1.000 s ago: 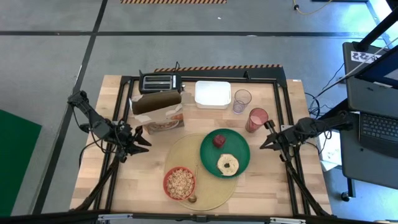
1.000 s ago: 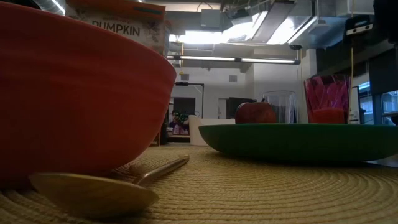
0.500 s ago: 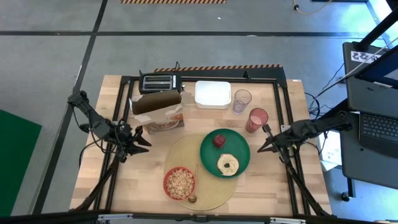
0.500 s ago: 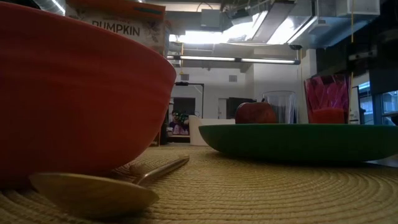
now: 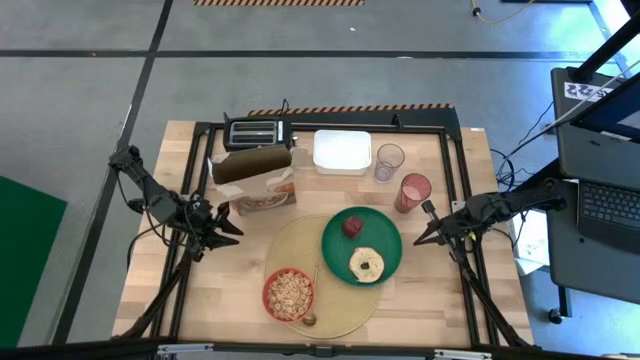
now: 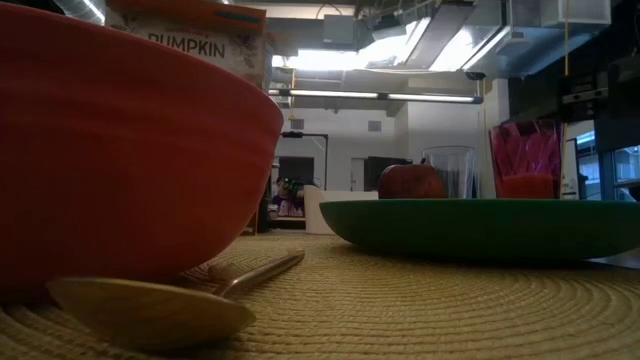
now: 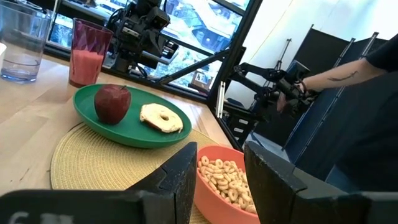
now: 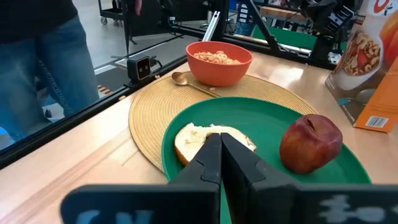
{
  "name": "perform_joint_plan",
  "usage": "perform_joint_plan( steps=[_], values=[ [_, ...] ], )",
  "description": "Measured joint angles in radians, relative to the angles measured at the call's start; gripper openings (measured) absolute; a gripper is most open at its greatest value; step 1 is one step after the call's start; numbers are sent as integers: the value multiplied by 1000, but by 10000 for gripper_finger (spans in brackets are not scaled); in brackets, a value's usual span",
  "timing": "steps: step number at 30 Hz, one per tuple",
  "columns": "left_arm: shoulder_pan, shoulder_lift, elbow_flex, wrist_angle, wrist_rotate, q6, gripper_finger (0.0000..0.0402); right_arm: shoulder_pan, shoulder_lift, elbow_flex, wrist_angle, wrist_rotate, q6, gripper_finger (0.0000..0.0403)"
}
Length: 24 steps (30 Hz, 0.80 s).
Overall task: Arrange a breakfast setting
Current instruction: Return to Home Position
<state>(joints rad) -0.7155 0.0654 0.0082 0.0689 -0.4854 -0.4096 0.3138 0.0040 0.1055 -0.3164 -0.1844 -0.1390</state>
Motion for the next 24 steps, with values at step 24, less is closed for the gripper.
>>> perform_joint_plan(
  steps=[24],
  values=[
    [0,0,0,0,6,203,127,0,0,0,0,0,0,3]
  ],
)
